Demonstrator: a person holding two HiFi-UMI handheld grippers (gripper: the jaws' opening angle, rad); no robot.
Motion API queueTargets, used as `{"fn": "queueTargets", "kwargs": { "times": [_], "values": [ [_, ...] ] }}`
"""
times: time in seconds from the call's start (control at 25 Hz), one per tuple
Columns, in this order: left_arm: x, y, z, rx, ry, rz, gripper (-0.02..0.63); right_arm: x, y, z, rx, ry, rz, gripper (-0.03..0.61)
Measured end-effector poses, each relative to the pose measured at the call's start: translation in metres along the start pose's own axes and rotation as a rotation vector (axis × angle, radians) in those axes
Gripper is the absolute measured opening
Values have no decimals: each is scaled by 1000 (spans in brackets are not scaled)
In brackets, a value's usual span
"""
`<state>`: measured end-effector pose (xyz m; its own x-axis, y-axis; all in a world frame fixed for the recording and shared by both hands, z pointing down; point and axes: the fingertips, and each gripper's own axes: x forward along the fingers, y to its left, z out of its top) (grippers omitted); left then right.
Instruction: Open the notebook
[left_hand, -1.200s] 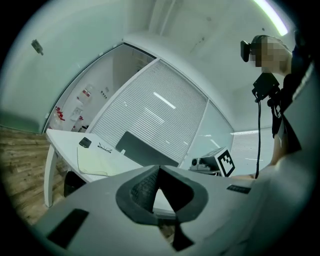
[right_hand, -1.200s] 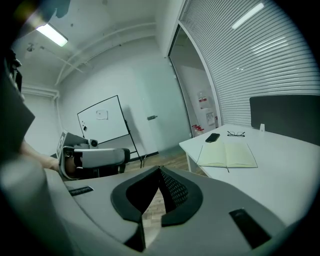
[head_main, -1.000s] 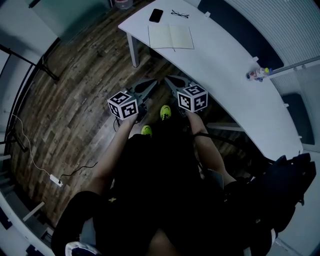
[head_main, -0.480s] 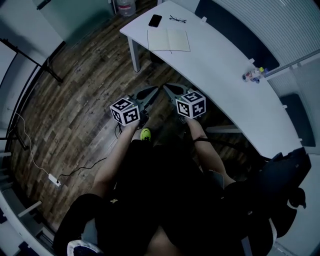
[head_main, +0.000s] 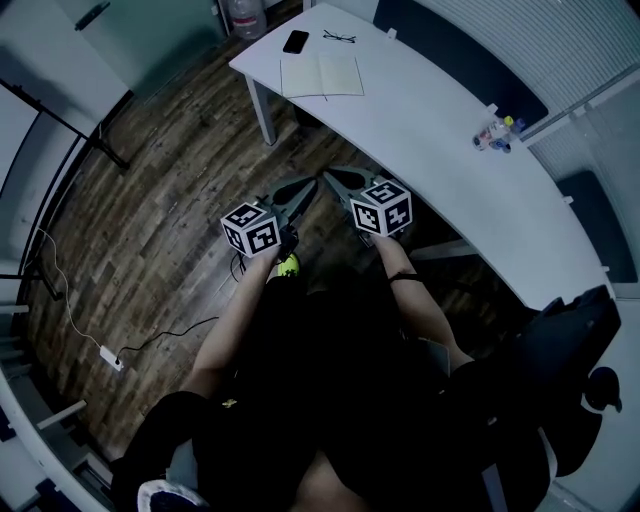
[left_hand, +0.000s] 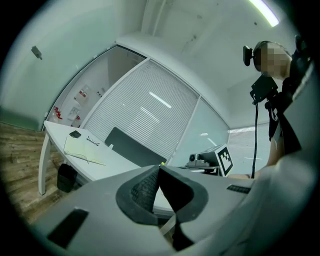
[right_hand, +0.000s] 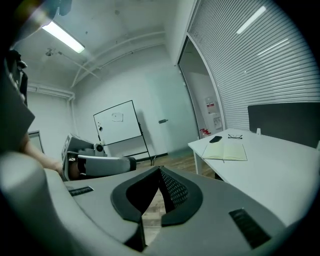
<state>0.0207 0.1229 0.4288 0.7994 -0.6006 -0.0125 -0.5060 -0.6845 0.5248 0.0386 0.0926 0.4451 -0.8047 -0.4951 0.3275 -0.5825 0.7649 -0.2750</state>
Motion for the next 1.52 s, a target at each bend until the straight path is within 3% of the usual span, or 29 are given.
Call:
{"fn": "queueTargets", "kwargs": {
  "times": [0.16,0.48,0.88,1.52],
  "values": [
    [-3,-22,-12,13,-14,10,8,-23,12,-10,-41,-14,15,-11],
    [-19,-61,-44,19,-23,56,9,-66,36,-33,-23,-43,55,-11],
    [-27,-113,-70,73,-14,31,8,-107,57,-44,-37,-81,77,-11],
    [-41,-114,-60,64,-55,31,8,-102,80,-42,-90,-78,81,-11]
  ]
}}
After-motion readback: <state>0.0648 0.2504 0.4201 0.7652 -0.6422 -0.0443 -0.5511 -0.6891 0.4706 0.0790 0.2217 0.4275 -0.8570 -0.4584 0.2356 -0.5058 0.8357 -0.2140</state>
